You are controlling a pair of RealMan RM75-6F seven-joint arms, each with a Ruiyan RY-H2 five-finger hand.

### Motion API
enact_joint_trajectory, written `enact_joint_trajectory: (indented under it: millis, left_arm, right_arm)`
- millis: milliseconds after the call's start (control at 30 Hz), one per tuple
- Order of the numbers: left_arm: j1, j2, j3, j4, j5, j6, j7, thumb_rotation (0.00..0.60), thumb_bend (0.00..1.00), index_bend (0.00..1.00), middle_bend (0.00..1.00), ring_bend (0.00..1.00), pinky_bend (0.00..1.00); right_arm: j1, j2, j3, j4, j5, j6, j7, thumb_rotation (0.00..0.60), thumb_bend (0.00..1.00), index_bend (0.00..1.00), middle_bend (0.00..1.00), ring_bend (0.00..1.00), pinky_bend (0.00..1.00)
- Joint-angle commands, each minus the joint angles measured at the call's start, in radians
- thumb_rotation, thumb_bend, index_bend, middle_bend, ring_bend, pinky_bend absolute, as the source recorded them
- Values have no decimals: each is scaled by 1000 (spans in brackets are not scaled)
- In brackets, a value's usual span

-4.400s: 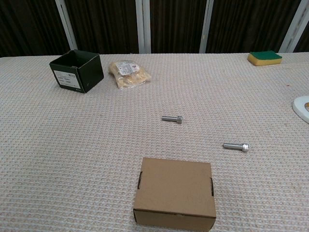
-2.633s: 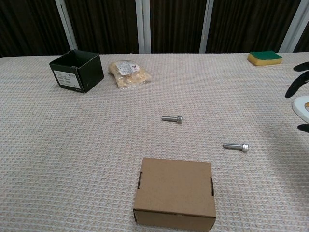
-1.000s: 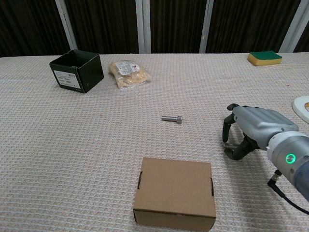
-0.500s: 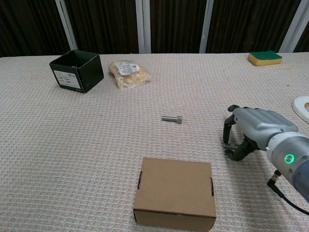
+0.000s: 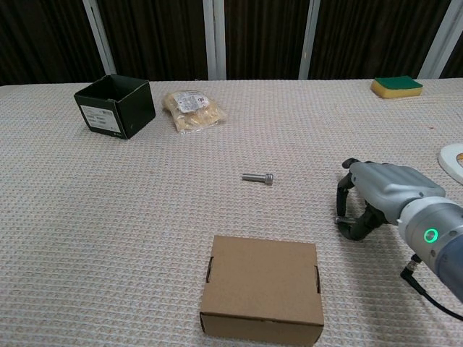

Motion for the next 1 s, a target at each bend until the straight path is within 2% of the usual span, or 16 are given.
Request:
enact_joint_trajectory:
  millis: [33,367,567,733,1000]
  left_arm:
    - [0,0,0,0,0,0,0,600,147,174,127,0,48]
    - [-1,-2,2,-1,3,0,7,600,147,174,127,0,49]
    - [0,-2,3,-2,4,0,10,600,147,174,127,0,49]
    - [0,-2,3,-2,3,1,9,600,147,175,128,0,48]
    - [-1,-2,3,-3,2,-1,9,600,147,175,128,0,48]
  right_arm:
    - [1,0,0,1,3,1,1,600,362,578,0,0,0]
    - [4,7,3,-6,9,3,6,600,362,625,0,0,0]
    - [5,12,0,-8,7,8,5,600,417,656,0,0,0]
    - [6,18,0,-21,4,8,12,600,421,656,0,0,0]
    - [3,38,30,-84,-13,-5,84,600,420,656,0,0,0]
